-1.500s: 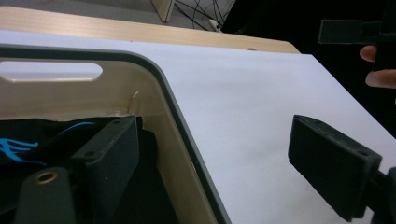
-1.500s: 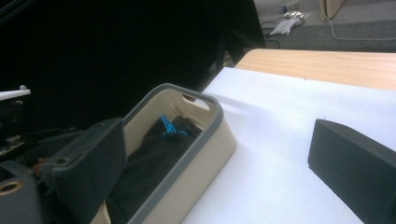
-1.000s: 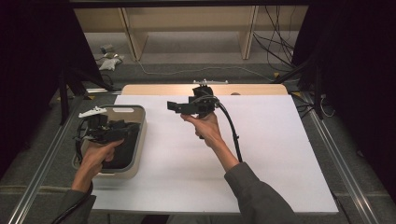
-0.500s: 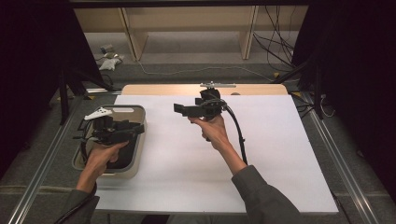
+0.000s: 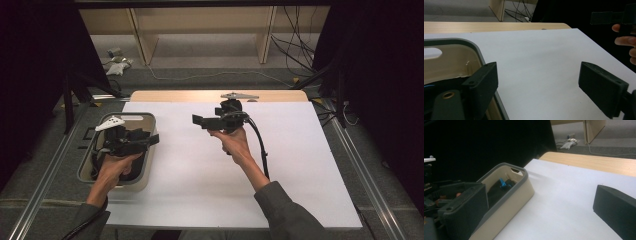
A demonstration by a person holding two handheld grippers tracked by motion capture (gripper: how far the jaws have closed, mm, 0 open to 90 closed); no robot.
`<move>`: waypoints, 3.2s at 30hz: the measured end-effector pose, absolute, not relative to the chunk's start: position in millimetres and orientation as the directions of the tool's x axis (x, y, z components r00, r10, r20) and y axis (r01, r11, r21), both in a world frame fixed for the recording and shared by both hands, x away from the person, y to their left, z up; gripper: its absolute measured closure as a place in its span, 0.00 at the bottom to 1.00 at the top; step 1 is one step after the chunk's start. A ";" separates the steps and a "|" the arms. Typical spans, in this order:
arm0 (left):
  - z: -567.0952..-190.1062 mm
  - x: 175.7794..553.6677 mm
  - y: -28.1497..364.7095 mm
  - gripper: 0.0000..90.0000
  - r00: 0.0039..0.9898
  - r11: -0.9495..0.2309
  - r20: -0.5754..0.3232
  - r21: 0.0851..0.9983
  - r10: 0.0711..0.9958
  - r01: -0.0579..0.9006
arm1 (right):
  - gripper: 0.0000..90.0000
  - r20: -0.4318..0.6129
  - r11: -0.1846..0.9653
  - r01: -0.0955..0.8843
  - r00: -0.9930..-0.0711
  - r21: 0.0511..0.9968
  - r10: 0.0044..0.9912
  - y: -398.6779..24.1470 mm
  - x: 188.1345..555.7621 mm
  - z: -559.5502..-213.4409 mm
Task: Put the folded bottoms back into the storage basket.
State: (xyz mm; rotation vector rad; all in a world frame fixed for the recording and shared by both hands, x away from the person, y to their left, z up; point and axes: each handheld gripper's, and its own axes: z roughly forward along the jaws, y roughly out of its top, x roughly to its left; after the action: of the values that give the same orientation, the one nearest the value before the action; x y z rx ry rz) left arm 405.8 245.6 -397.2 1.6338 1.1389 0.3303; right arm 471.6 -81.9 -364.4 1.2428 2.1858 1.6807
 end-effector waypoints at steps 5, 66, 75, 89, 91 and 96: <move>-398.4 404.5 241.0 0.17 0.515 0.017 -0.308 0.869 0.800 0.494 | 0.01 0.348 0.061 0.510 -0.663 0.858 0.662 -85.7 467.8 -364.9; -411.3 366.2 185.8 0.11 0.646 -0.066 -0.202 0.928 0.736 0.366 | 0.00 0.186 0.129 0.375 -0.694 0.918 0.695 -154.1 400.3 -395.4; -415.7 360.3 181.8 0.05 0.658 -0.088 -0.183 0.930 0.731 0.356 | 0.00 0.182 0.124 0.367 -0.692 0.922 0.698 -164.2 392.8 -400.0; -418.8 351.1 180.3 0.04 0.672 -0.094 -0.167 0.938 0.722 0.334 | 0.00 0.162 0.132 0.348 -0.696 0.928 0.700 -172.0 376.2 -402.2; -419.2 349.8 179.9 0.04 0.675 -0.099 -0.163 0.938 0.719 0.332 | 0.00 0.157 0.136 0.345 -0.697 0.929 0.700 -172.6 374.7 -402.8; -420.3 345.9 178.4 0.03 0.684 -0.110 -0.156 0.938 0.712 0.328 | 0.00 0.159 0.133 0.347 -0.694 0.928 0.702 -175.4 370.6 -404.9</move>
State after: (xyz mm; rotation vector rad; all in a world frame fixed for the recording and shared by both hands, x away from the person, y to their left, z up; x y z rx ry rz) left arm 345.9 178.4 -420.3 1.7075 0.8447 0.4022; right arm 370.6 -175.4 -404.9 1.0188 2.1004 1.5812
